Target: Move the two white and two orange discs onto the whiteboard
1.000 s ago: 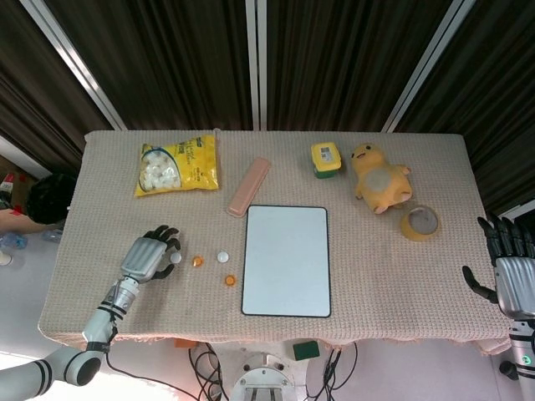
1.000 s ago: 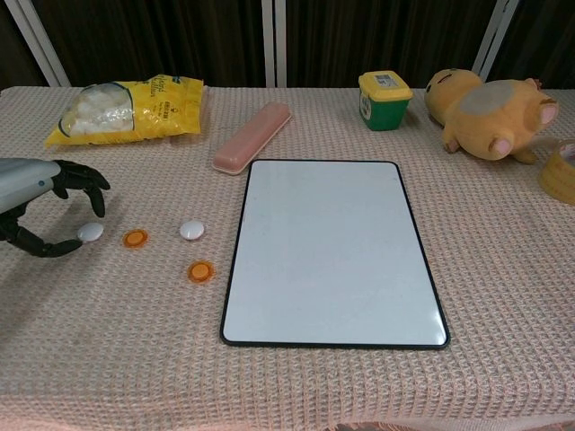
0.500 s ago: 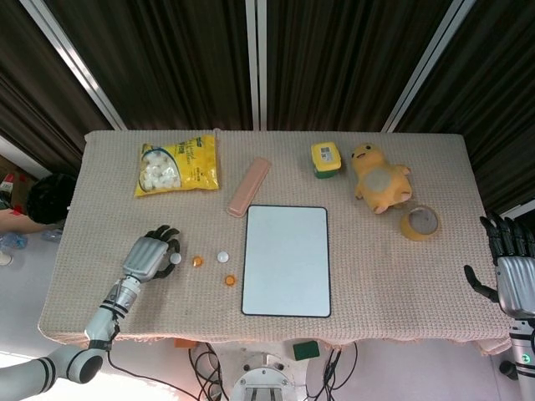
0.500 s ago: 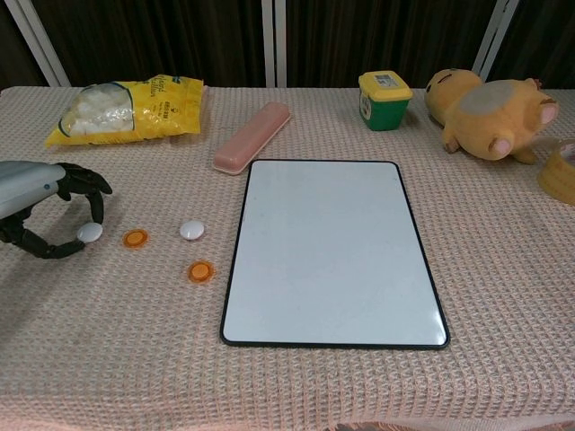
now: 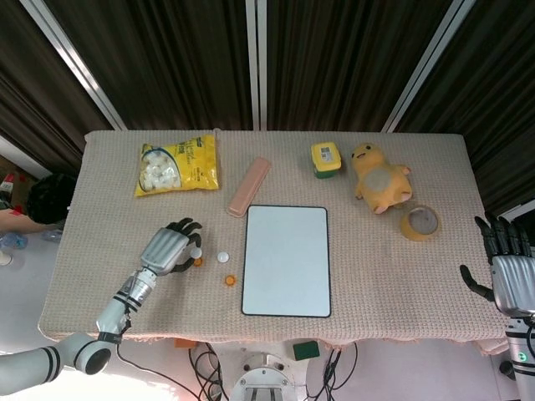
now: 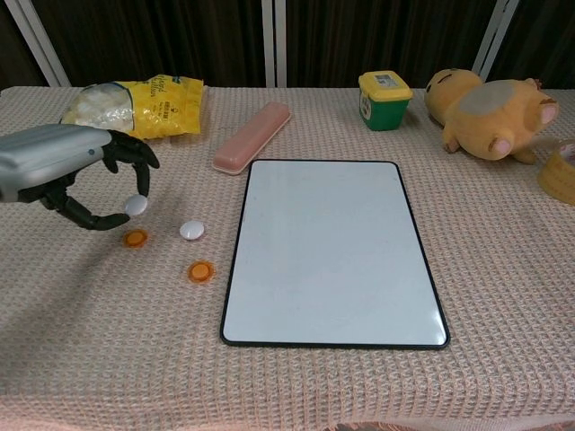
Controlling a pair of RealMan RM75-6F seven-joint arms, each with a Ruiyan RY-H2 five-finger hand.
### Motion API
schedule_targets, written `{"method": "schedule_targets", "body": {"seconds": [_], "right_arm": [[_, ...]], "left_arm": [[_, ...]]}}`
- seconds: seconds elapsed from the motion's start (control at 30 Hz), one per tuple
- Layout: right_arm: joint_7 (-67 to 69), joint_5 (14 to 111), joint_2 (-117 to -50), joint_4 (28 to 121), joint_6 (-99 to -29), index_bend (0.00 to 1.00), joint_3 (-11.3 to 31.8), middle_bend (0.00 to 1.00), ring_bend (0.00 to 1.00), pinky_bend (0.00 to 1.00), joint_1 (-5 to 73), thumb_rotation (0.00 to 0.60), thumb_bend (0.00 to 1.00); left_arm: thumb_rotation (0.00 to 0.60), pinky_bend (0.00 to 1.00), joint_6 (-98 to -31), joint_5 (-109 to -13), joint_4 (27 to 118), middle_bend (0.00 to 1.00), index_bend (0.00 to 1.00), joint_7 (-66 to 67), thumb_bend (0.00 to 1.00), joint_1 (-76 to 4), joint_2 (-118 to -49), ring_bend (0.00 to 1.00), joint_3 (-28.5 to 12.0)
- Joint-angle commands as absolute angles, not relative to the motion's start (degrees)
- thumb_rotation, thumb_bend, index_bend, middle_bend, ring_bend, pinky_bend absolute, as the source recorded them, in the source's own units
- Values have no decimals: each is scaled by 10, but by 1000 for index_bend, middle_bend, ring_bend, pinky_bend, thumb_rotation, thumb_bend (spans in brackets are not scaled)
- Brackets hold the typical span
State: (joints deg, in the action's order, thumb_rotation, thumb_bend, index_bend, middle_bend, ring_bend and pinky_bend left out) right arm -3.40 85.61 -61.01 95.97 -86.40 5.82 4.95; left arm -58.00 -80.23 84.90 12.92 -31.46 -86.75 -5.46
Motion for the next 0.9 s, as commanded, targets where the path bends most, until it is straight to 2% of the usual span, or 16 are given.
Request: {"method": "schedule_targets", "body": {"seconds": [0.03,0.13,0.37,0.63,0.9], "right_arm": [[-34,848,-613,958,-856,0,59,0,0,0,53,595,304],[-32,840,-613,957,-852,0,62,0,0,0,54,595,304],[-29,835,-605,958,-856,0,65,0,0,0,51,597,304],[-19,829,-605,951,-852,0,64,0,0,0,50,597,304],[-14,826,-609,945,-846,0,65,0,0,0,53,596,304]], "left_arm": [[600,320,-497,-781,886,217,514,141,298,-386,-878,143,-94],[600,322,-459,-769,862,223,516,138,299,-436,-922,146,-119],[600,319,-446,-763,766,273,550,103,299,-498,-1013,177,-152],[600,304,-413,-725,739,273,555,177,300,-550,-1035,177,-155],[600,302,-409,-664,731,273,526,223,300,-570,-1047,177,-155]]}}
